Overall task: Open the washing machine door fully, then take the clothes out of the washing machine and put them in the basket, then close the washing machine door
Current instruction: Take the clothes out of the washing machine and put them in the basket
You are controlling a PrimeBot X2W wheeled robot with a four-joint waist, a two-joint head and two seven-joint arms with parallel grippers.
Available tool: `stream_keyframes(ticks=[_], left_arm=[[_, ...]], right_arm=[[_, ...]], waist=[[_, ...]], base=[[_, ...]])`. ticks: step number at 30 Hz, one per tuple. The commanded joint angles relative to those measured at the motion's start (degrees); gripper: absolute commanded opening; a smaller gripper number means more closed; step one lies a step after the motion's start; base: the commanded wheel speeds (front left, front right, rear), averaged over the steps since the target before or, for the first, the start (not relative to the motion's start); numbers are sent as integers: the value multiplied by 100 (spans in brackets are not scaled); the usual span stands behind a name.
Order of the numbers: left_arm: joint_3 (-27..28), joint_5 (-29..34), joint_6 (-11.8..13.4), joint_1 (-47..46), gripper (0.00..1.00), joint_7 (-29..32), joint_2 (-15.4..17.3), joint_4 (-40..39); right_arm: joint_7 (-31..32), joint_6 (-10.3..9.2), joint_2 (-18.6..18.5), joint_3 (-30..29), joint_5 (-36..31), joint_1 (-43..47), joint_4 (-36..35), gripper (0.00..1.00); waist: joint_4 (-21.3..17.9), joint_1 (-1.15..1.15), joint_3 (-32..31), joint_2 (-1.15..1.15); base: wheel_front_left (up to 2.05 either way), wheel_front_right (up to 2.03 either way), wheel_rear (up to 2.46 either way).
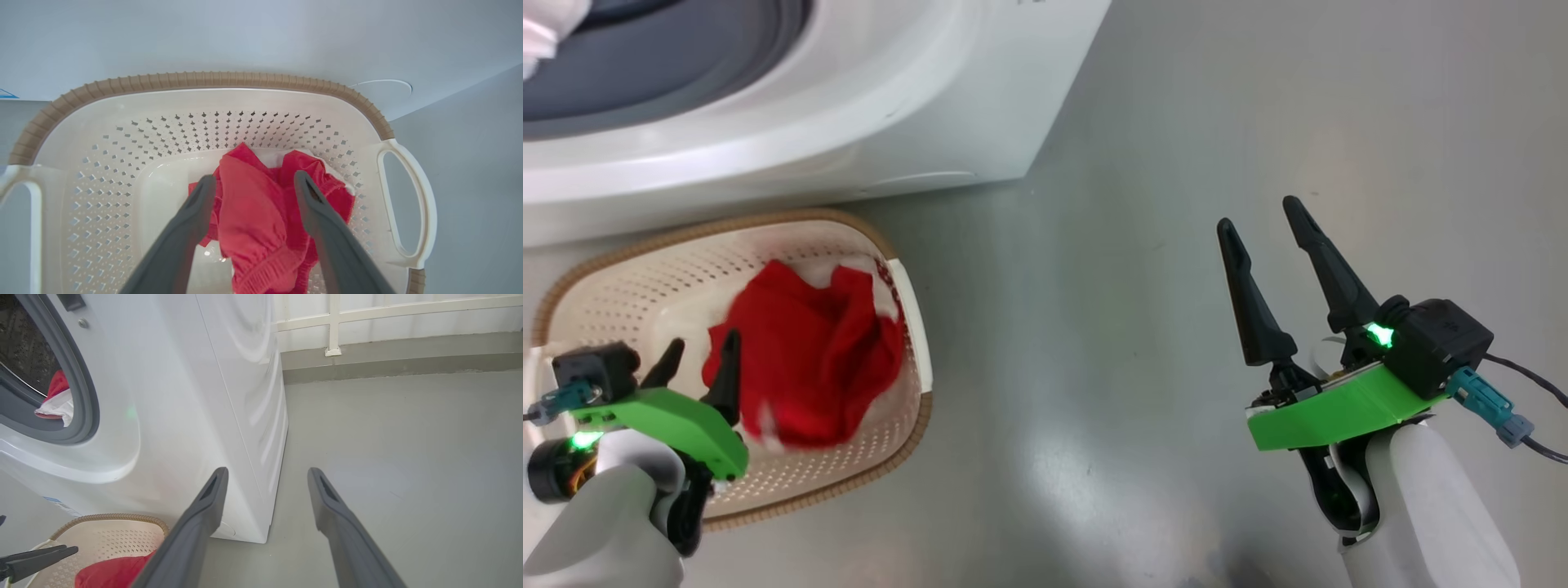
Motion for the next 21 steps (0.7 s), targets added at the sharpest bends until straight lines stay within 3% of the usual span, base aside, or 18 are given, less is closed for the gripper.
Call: stream_keyframes(ticks=[1, 21], left_arm=[[207, -18, 26, 129, 100, -37, 222, -116], [1402, 729, 26, 764, 100, -37, 98, -1187]], right_arm=[[-27, 9, 43, 83, -46, 133, -92, 100], [-27, 9, 43, 59, -144, 368, 176, 100]], waist=[[69, 0, -122, 0], [341, 0, -1036, 0]], base=[[0, 0, 0], [0, 0, 0]])
